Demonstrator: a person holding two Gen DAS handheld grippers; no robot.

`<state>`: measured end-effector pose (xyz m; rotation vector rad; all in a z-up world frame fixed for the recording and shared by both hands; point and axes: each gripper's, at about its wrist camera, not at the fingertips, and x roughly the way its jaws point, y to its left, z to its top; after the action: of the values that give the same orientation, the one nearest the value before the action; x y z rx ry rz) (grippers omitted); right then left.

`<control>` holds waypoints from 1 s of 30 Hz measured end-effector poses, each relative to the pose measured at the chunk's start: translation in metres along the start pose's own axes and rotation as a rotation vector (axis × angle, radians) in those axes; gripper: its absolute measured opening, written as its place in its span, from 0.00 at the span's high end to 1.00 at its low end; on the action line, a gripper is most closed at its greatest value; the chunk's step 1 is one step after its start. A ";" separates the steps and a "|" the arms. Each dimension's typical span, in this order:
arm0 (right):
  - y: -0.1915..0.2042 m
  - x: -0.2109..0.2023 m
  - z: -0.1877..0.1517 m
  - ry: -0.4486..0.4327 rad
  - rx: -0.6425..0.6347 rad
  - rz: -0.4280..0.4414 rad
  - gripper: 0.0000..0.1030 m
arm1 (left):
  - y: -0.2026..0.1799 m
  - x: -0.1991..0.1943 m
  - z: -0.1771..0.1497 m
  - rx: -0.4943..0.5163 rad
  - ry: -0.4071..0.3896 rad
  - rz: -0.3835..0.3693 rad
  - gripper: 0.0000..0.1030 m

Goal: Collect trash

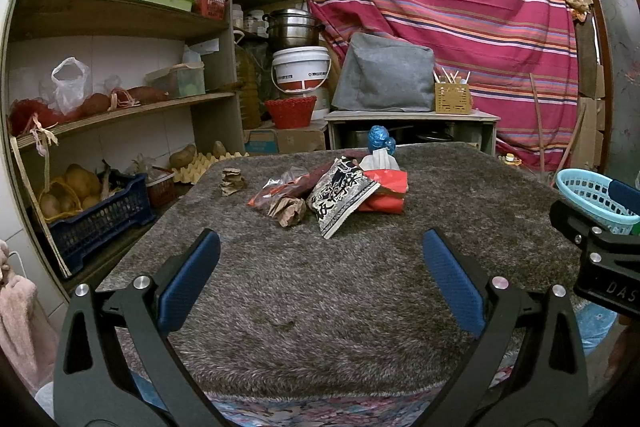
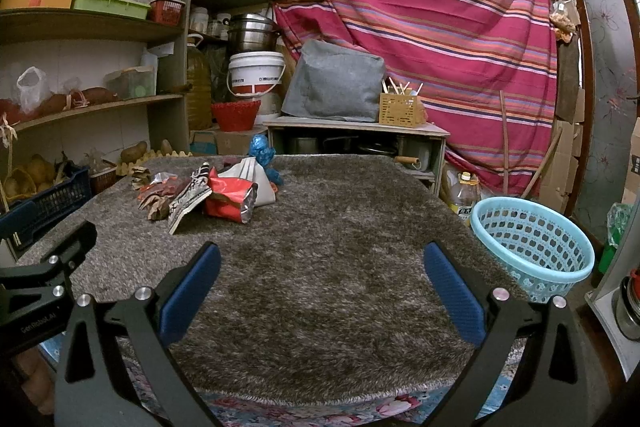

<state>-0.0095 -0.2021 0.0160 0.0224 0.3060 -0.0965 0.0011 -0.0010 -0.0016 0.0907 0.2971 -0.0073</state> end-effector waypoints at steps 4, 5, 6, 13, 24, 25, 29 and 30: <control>0.000 0.000 0.000 0.001 -0.001 0.000 0.04 | 0.000 0.000 0.000 -0.001 0.001 0.000 0.05; 0.000 0.000 0.000 0.002 -0.001 0.000 0.04 | 0.000 0.000 0.000 -0.001 0.001 0.000 0.05; 0.000 0.000 0.000 0.002 -0.001 0.001 0.04 | 0.000 0.000 0.000 -0.002 0.002 -0.001 0.05; 0.000 0.000 -0.001 0.003 -0.001 0.000 0.04 | 0.000 0.000 0.000 -0.001 0.001 0.000 0.05; 0.000 0.000 0.000 0.003 -0.001 -0.001 0.04 | -0.001 0.001 0.000 0.001 0.001 -0.002 0.05; 0.000 0.000 0.000 0.002 -0.001 -0.001 0.04 | -0.001 0.001 0.001 -0.002 0.002 -0.002 0.05; 0.000 0.003 -0.004 0.003 -0.002 -0.001 0.04 | -0.001 0.001 0.000 -0.002 0.000 -0.001 0.05; 0.000 0.003 -0.004 0.003 -0.001 -0.001 0.04 | -0.001 0.001 0.000 -0.002 0.001 -0.001 0.05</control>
<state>-0.0083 -0.2025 0.0117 0.0212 0.3091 -0.0969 0.0020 -0.0021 -0.0016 0.0889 0.2980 -0.0078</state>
